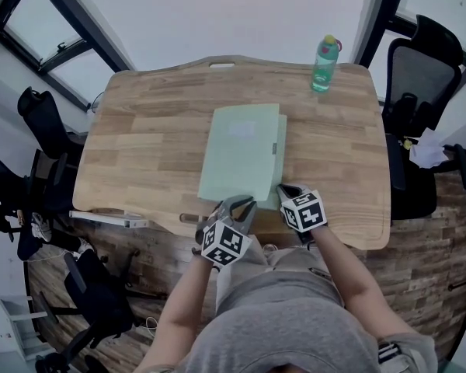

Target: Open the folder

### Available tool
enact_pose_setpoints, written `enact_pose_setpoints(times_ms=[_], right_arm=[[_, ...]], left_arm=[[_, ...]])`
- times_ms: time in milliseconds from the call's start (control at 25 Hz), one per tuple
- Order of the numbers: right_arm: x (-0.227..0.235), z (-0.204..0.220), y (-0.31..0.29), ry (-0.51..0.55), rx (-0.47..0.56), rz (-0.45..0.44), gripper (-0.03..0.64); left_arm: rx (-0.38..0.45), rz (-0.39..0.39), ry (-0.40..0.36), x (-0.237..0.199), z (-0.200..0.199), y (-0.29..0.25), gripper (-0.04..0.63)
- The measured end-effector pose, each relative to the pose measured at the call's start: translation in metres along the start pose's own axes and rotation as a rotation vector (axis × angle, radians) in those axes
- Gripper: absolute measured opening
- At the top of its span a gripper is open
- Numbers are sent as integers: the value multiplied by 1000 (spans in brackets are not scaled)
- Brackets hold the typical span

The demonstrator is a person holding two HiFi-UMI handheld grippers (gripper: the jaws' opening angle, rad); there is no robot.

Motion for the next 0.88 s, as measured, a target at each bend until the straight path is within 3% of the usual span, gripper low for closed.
enact_pose_setpoints(times_ms=[320,680,880], right_arm=[[-1,-1,0,19,-4,16,2],[-1,-1,1,18,-14,36,2],[-6,-4,0,12,-26,56,2]], left_arm=[[89,-105,15,-8,-8,40,35],[193,-313,99,-33,0,109,23],[223,-465,143,-50,15,140,15]])
Point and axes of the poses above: the fingertips, and each gripper's own axes: y backward along the fingers, x to its right, z out of its underside, the point moved 10 cm from there along y, backward along the fingers, and after that the axes turned 12 degrees about z, right-handed, at the moved point
